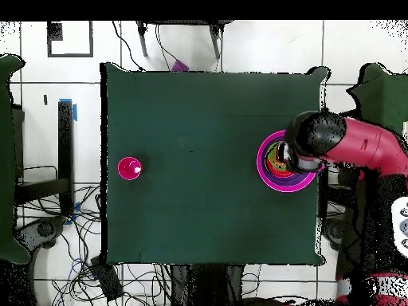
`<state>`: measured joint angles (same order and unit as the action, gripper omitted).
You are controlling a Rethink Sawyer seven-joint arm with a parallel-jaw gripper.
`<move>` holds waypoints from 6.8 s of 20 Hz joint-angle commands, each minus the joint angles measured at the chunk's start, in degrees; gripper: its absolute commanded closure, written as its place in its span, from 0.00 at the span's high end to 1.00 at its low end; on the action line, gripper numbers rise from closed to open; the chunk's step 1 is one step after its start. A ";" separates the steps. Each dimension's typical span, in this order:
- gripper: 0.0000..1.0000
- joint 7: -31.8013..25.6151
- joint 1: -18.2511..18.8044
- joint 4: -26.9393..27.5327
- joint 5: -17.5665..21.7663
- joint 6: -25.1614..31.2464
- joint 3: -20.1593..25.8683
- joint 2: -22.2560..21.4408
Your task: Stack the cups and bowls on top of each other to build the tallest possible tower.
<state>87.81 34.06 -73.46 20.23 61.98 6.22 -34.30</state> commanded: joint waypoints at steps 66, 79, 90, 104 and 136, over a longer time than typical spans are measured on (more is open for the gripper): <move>1.00 19.49 -20.92 8.55 -7.01 -3.48 5.17 6.85; 1.00 30.91 -30.58 7.95 -10.06 -4.98 0.69 11.45; 1.00 31.42 -32.38 -1.86 -12.70 -4.73 0.62 7.28; 1.00 29.88 -31.39 -15.46 -14.86 -12.64 0.85 1.87; 1.00 34.51 -39.26 -16.19 -20.12 -26.88 -0.44 11.00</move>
<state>112.33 -4.57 -90.28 1.48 38.12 4.52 -28.26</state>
